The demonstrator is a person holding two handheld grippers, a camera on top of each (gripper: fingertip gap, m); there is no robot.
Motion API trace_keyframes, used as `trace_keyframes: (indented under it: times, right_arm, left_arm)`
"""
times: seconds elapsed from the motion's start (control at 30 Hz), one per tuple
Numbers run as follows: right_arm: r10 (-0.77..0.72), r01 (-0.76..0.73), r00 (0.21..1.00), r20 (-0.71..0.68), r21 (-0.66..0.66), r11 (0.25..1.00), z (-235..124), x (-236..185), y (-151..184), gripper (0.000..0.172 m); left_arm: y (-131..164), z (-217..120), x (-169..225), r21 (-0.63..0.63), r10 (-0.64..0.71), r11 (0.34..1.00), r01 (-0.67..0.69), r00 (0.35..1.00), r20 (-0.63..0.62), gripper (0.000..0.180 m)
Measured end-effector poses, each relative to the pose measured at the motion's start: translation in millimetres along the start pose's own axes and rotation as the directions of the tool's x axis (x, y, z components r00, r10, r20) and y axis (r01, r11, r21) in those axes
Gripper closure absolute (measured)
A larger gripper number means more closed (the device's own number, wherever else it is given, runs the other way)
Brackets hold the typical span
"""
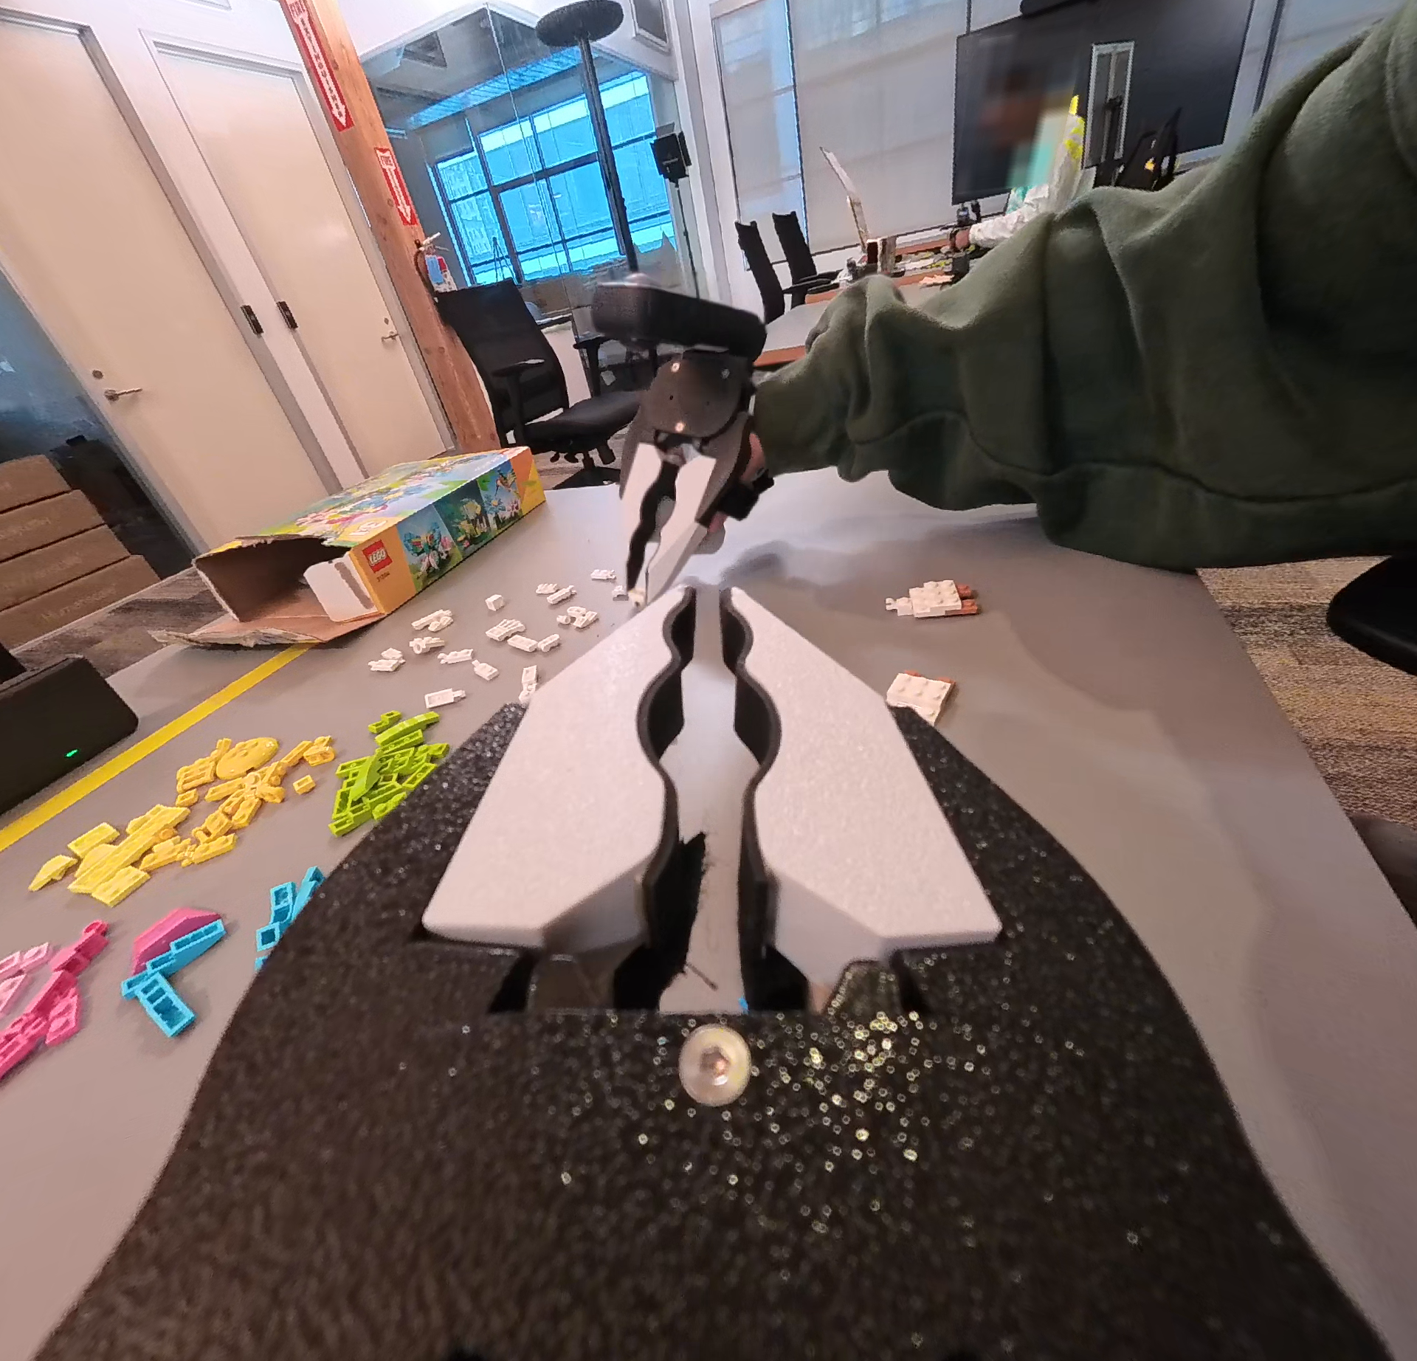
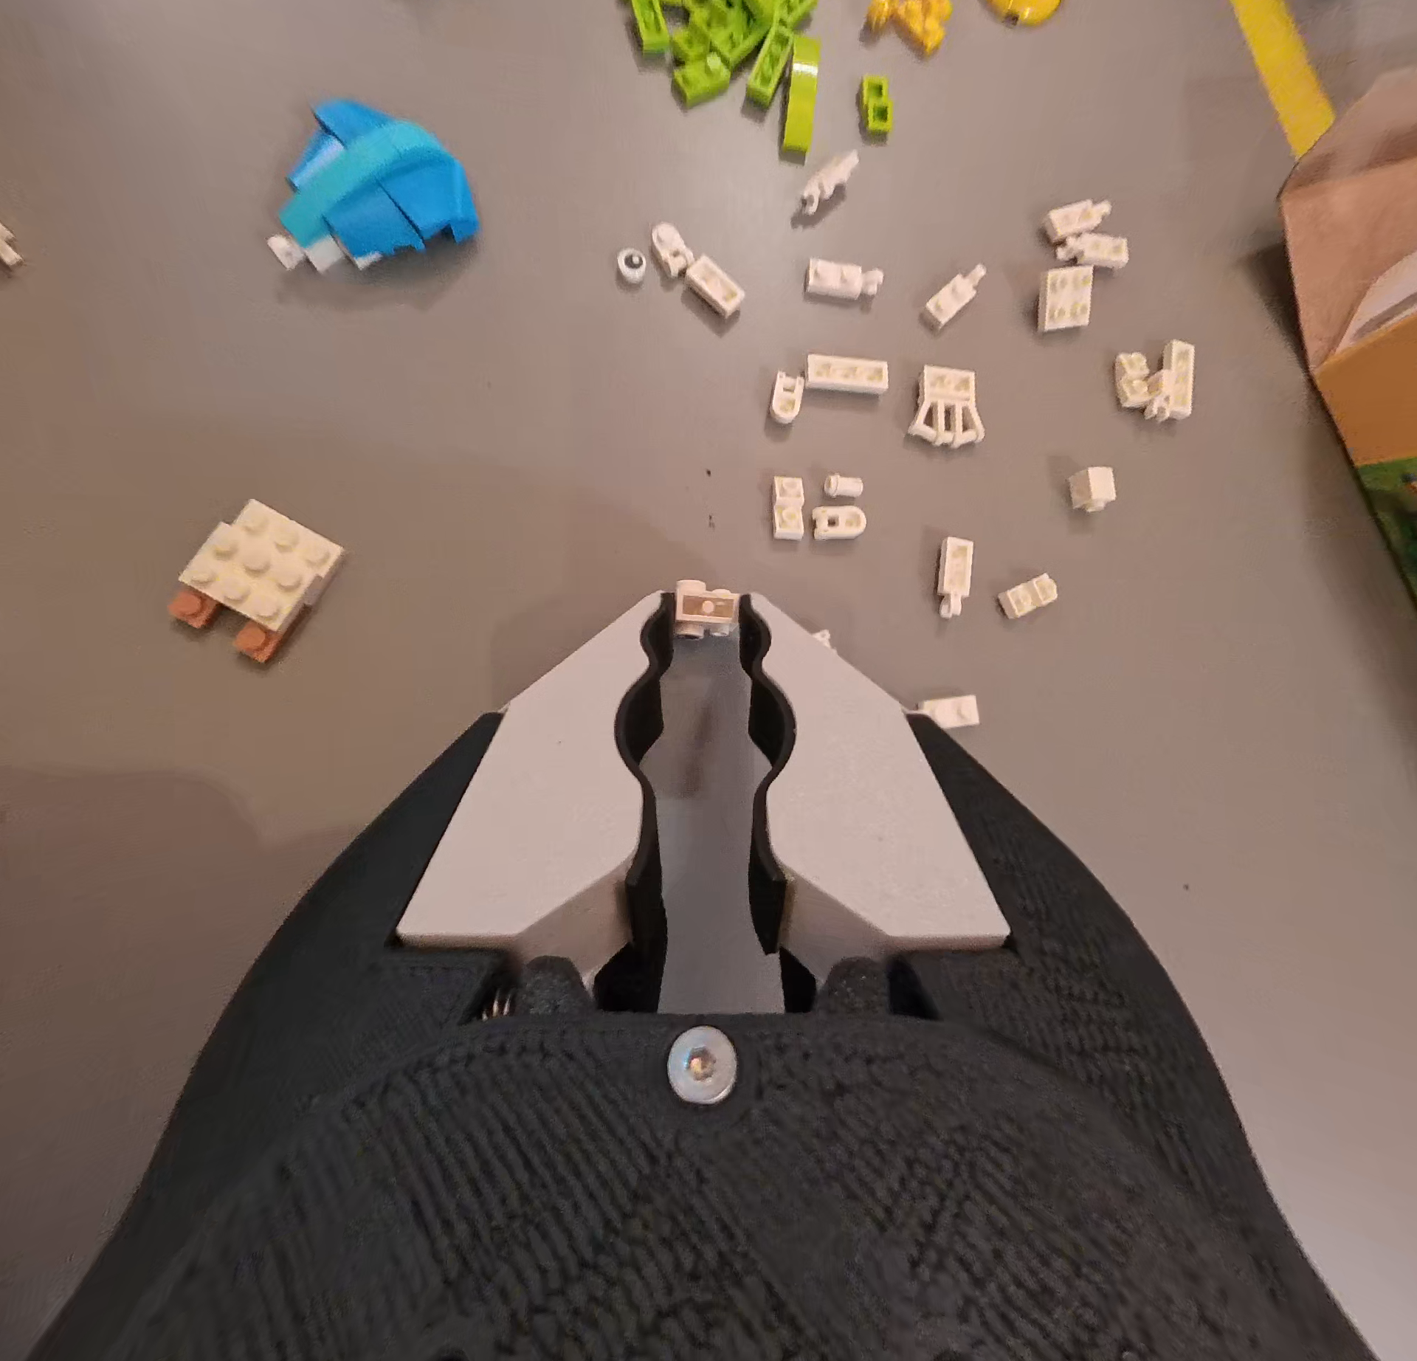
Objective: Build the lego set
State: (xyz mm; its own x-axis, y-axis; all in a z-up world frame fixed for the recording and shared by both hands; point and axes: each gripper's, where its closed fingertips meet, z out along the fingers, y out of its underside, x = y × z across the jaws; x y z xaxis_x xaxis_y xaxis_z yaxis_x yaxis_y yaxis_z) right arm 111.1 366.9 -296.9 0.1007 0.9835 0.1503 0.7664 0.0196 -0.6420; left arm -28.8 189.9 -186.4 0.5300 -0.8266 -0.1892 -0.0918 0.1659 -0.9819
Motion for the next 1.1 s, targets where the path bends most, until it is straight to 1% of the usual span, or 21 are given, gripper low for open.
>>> trace_keyframes:
  times: [0.1,0.2,0.27,0.33,0.4,0.53,0.77,0.97,1.1]
  right_arm:
    - [0.004,-0.004,1.000,0.006,0.013,1.000,4,-2,-6,0.155]
    - [0.017,-0.016,0.999,0.045,-0.013,1.000,8,-8,-8,0.145]
    - [0.032,-0.033,0.997,0.066,0.014,0.999,7,-10,-14,0.139]
    - [0.033,-0.039,0.996,0.087,0.065,0.997,5,-10,-23,0.138]
    - [0.029,-0.038,0.995,0.098,0.084,0.996,2,-9,-26,0.139]
    - [0.034,-0.036,0.995,0.097,0.024,0.999,-1,-7,-14,0.139]
    - [0.041,-0.041,0.994,0.097,0.000,0.999,-5,-11,-6,0.141]
    - [0.044,-0.045,0.996,0.074,0.005,0.999,-2,-8,-8,0.143]
    - [0.044,-0.045,0.996,0.082,0.008,0.999,2,-9,-12,0.142]
  left_arm:
    - [0,0,0,0.001,-0.002,1.000,0.002,1.000,0.001,0.177]
    - [0,0,0,0.001,-0.003,1.000,0.003,1.000,0.001,0.177]
    - [0,0,0,0.000,-0.002,1.000,0.002,1.000,0.000,0.177]
    - [0,0,0,0.000,-0.003,1.000,0.003,1.000,-0.002,0.177]
    - [0,0,0,-0.001,-0.004,1.000,0.004,1.000,-0.003,0.177]
    - [0,0,0,-0.001,-0.005,1.000,0.005,1.000,-0.003,0.177]
    - [0,0,1,0.000,-0.006,1.000,0.006,1.000,-0.007,0.177]
    - [0,1,2,-0.002,-0.006,1.000,0.006,1.000,-0.011,0.177]
    - [0,1,1,-0.003,-0.007,1.000,0.007,1.000,-0.010,0.177]
